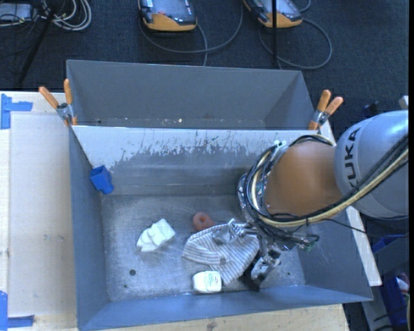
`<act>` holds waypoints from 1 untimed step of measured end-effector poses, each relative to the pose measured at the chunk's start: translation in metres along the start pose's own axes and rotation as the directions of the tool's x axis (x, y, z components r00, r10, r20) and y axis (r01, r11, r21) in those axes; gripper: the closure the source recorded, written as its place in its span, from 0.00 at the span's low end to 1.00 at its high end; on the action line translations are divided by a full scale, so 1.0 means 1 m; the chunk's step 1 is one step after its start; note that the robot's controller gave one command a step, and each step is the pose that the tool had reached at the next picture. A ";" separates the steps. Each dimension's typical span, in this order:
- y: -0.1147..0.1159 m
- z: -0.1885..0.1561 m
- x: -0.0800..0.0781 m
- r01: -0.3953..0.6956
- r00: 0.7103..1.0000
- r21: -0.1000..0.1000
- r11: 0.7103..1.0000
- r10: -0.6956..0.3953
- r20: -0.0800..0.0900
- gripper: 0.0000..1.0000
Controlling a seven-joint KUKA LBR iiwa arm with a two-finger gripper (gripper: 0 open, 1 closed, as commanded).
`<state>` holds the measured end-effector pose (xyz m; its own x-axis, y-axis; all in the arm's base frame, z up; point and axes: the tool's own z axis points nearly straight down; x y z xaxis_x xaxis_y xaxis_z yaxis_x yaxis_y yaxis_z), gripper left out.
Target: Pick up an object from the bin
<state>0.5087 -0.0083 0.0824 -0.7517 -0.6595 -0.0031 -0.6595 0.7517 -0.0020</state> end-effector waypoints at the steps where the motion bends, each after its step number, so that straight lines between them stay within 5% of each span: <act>1: 0.003 0.004 -0.019 -0.014 1.000 0.004 1.000 0.014 -0.013 1.00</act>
Offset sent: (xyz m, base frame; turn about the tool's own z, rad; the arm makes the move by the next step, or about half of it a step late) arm 0.0000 0.0000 0.0000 0.0000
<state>0.5215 0.0063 0.0789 -0.7606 -0.6492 0.0097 -0.6492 0.7606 -0.0057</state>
